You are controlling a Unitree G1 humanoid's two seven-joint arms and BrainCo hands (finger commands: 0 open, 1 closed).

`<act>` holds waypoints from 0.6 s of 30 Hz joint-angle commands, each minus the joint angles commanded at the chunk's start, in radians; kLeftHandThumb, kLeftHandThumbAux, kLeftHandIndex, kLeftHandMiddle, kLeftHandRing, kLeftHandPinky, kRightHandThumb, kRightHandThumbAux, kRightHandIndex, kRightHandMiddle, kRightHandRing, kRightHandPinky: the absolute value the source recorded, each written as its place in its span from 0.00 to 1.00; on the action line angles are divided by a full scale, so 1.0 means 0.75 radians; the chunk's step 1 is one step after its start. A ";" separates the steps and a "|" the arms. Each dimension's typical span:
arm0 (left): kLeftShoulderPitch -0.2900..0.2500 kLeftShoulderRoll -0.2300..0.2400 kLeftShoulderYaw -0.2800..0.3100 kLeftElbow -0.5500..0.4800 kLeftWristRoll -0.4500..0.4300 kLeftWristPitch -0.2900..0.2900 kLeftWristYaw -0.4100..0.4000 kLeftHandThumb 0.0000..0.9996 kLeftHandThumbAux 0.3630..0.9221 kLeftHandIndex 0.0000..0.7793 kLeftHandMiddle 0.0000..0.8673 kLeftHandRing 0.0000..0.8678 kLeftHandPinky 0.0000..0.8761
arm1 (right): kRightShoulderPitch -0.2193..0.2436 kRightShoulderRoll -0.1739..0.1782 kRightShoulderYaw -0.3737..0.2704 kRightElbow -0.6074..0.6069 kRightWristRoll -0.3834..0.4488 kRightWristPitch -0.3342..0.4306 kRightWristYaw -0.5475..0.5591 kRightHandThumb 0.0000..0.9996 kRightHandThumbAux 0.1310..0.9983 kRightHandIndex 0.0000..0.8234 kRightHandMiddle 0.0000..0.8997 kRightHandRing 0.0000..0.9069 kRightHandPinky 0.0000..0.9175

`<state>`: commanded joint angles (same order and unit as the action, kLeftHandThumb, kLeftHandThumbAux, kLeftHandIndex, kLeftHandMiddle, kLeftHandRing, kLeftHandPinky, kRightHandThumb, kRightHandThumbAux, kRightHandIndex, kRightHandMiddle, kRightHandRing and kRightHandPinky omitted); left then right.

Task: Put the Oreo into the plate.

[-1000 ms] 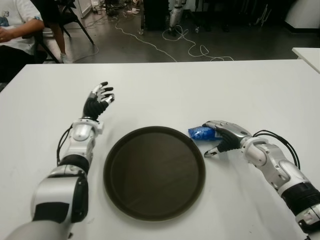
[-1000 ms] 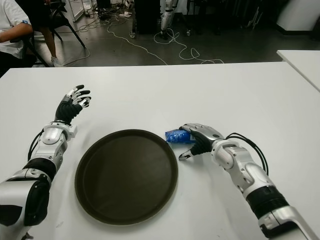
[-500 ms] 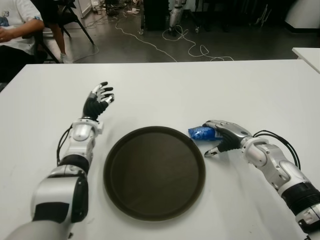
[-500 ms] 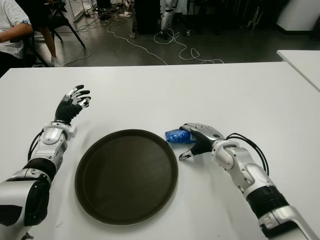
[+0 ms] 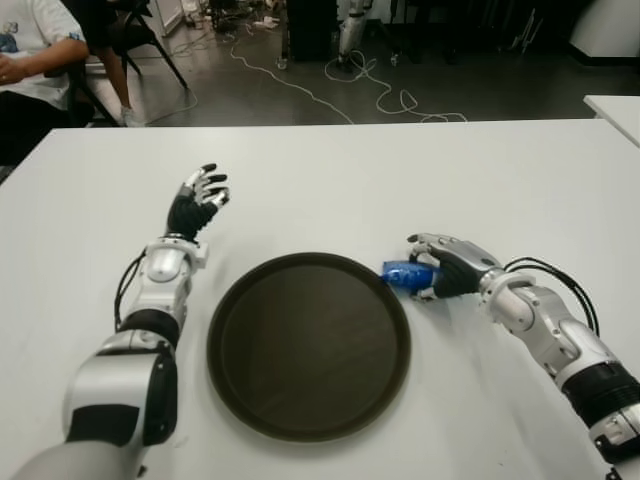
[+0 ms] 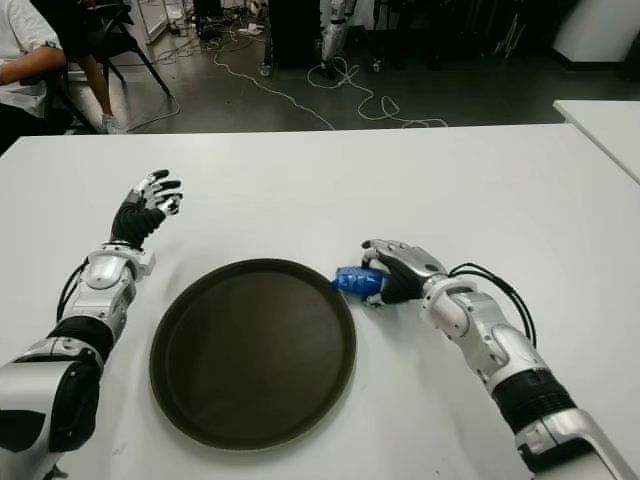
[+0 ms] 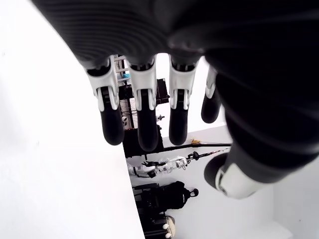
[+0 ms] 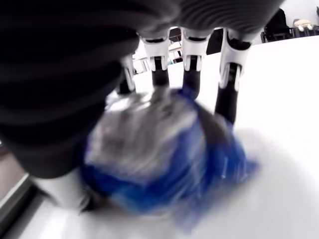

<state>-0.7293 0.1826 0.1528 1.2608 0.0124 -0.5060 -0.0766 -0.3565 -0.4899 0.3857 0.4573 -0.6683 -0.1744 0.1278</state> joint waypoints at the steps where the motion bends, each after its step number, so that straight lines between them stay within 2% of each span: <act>1: 0.000 0.000 0.001 0.000 -0.001 0.000 -0.001 0.18 0.59 0.17 0.25 0.25 0.27 | 0.000 -0.001 0.002 -0.002 -0.003 0.003 -0.001 0.65 0.70 0.51 0.66 0.65 0.61; 6: 0.000 -0.002 0.006 0.000 -0.005 0.000 -0.004 0.19 0.60 0.17 0.26 0.25 0.27 | 0.000 -0.002 0.006 -0.010 -0.017 0.025 -0.002 0.68 0.70 0.51 0.67 0.66 0.61; 11: 0.001 -0.002 0.010 -0.001 -0.006 0.001 -0.006 0.18 0.57 0.17 0.25 0.25 0.26 | 0.001 -0.004 0.013 -0.014 -0.033 0.028 -0.026 0.69 0.70 0.51 0.69 0.68 0.63; 18: 0.003 -0.001 0.009 -0.002 0.000 -0.007 -0.005 0.20 0.60 0.16 0.25 0.24 0.26 | 0.003 -0.003 0.011 -0.007 -0.034 0.006 -0.059 0.69 0.70 0.52 0.69 0.68 0.64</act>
<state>-0.7273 0.1816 0.1597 1.2593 0.0121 -0.5113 -0.0800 -0.3542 -0.4921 0.3937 0.4522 -0.6935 -0.1698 0.0832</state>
